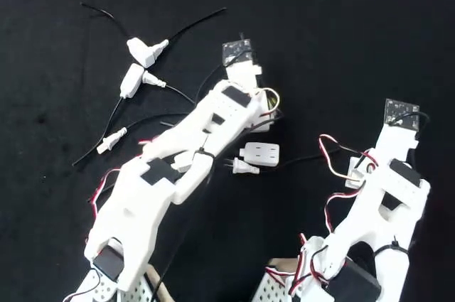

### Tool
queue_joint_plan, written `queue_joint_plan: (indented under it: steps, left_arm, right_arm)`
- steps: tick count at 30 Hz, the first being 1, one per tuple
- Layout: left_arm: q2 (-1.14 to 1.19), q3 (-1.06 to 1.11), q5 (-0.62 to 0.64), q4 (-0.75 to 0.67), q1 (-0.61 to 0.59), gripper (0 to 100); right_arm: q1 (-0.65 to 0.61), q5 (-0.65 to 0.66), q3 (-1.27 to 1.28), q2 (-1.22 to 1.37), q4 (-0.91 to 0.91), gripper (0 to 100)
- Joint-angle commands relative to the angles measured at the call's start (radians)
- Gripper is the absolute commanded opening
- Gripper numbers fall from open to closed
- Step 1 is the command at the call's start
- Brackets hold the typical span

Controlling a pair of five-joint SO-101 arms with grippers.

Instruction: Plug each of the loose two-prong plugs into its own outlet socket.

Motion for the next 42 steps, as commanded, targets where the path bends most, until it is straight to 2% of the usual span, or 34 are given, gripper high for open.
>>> queue_joint_plan:
  steps: [1,6,14,18,22,25,34,38,42]
  left_arm:
    - [-0.023,-0.108,-0.104,0.117,-0.005,5]
    - [-0.041,-0.154,-0.203,0.242,0.005,3]
    - [-0.311,-0.206,-0.502,0.608,0.073,3]
    - [-0.470,-0.119,-0.687,0.760,0.104,3]
    - [-0.641,0.065,-0.838,0.848,0.090,3]
    - [-0.822,0.292,-0.921,0.829,0.091,3]
    - [-1.524,1.144,-1.128,0.539,0.079,3]
    - [-1.639,1.408,-1.286,0.425,0.054,3]
    - [-1.620,1.526,-1.327,0.227,-0.104,3]
  right_arm:
    - [0.009,-0.002,-0.004,-0.005,-0.018,7.4]
    - [0.009,-0.005,-0.004,-0.005,-0.018,7.4]
    - [0.009,-0.006,-0.004,0.001,-0.018,7.4]
    - [0.009,-0.006,-0.004,0.001,-0.018,7.4]
    - [0.009,-0.006,-0.004,0.001,-0.018,7.4]
    - [0.009,-0.006,-0.004,0.001,-0.018,7.4]
    - [-0.041,-0.003,-0.004,0.002,-0.018,7.4]
    - [-0.054,-0.003,-0.004,0.002,-0.018,7.4]
    - [-0.087,-0.003,-0.005,-0.004,-0.014,7.4]
